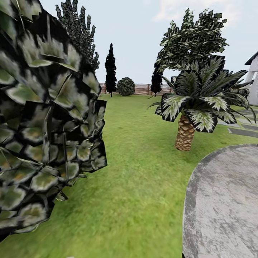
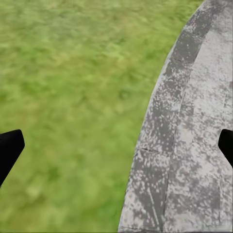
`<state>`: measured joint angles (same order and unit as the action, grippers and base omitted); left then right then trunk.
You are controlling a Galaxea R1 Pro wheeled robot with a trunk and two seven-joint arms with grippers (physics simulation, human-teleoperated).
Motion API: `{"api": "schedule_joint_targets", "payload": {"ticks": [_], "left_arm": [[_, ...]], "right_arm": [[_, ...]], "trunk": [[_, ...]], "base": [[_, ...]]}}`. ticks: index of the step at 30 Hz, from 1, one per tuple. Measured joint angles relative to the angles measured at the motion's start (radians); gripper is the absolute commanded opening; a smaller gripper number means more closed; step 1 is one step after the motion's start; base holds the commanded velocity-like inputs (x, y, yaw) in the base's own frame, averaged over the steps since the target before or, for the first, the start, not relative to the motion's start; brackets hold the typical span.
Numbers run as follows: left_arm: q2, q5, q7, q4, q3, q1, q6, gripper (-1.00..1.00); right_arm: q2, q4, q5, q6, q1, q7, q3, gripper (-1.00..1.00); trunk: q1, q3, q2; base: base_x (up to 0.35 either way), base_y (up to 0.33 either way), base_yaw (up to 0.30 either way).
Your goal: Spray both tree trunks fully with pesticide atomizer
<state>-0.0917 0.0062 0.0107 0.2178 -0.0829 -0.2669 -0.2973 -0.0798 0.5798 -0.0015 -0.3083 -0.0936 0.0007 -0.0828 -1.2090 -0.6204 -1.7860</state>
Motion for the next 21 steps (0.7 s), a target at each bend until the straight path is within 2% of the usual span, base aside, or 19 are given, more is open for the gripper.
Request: {"api": "schedule_joint_targets", "payload": {"ticks": [10, 16, 21], "left_arm": [[0.0, 0.0, 0.0, 0.0, -0.001, 0.0, 0.0, 1.0], [0.0, 0.0, 0.0, 0.0, 0.0, 0.0, 0.0, 1.0], [0.0, 0.0, 0.0, 0.0, 0.0, 0.0, 0.001, 1.0]], "right_arm": [[0.0, -0.001, 0.0, 0.0, 0.0, 0.0, 0.0, 1.0], [0.0, -0.001, 0.0, 0.0, 0.0, 0.0, 0.0, 1.0], [0.0, -0.001, 0.0, 0.0, 0.0, 0.001, 0.0, 1.0]], "trunk": [[0.0, 0.0, 0.0], [0.0, 0.0, 0.0], [0.0, 0.0, 0.0]], "base": [[0.338, 0.0, -0.114], [0.338, 0.0, -0.029], [0.332, 0.0, -0.192]]}}
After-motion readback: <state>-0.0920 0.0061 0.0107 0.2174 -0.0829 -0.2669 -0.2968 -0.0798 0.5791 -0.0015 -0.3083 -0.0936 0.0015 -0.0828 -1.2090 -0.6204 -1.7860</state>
